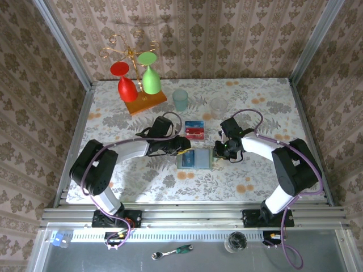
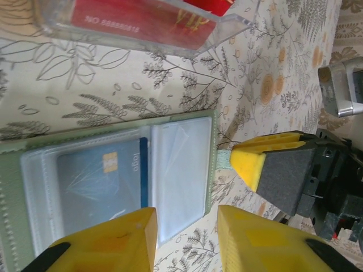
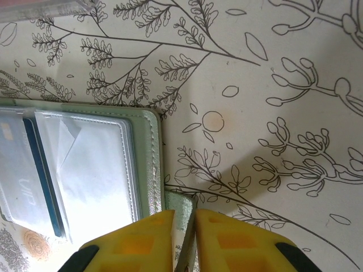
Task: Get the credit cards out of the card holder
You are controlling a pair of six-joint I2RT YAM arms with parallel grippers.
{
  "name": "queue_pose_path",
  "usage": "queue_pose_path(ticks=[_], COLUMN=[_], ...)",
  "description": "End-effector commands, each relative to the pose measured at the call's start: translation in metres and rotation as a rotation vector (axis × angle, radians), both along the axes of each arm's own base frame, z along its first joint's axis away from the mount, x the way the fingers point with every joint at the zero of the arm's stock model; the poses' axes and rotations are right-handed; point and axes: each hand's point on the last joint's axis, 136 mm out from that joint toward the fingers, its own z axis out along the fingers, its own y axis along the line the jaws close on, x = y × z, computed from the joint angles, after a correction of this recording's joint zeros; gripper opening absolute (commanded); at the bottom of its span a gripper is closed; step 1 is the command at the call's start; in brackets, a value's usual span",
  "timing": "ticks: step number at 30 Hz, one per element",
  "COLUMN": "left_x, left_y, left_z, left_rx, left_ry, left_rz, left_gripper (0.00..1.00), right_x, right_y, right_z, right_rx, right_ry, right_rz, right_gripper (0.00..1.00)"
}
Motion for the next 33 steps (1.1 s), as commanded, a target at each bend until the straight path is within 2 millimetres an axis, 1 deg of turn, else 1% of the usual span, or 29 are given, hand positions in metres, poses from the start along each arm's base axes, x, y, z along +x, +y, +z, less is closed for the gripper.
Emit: queue_pose_path(ticks=[1,7,11,14,20,25,30,33], left_x=[-0.007,-0.015,-0.018,-0.019,-0.021,-0.022,-0.023,-0.024], left_y=[0.015,0.031,0.036,0.039,0.041,0.039,0.039,0.04], left_z=[-0.004,-0.025,-0.034,-0.038,-0.045,-0.052,-0.058,-0.063], left_rx=[0.048,0.107,0.135,0.144,0.152,0.142,0.149,0.156], left_ry=[-0.015,0.017,0.027,0.032,0.047,0.064,0.075,0.089], left_rz=[-0.001,0.007,0.007,0.015,0.018,0.014,0.013,0.011], left_gripper=[0.34,0.32,0.27,0.23,0.16,0.09,0.05,0.03], right_x=[0.008,0.01,0.012,0.014,0.01,0.006,0.004,0.004], right_y=[0.0,-0.002,-0.002,-0.002,-0.004,-0.005,-0.006,-0.006], right_z=[0.007,0.009,0.01,0.01,0.011,0.014,0.013,0.016], right_rx=[-0.006,-0.032,-0.033,-0.038,-0.046,-0.042,-0.046,-0.046], right_ry=[-0.02,-0.027,-0.033,-0.031,-0.019,-0.016,-0.012,-0.016], right_rz=[0.013,0.028,0.031,0.032,0.034,0.029,0.026,0.025], right_gripper=[0.19,0.17,0.13,0.13,0.13,0.13,0.13,0.15])
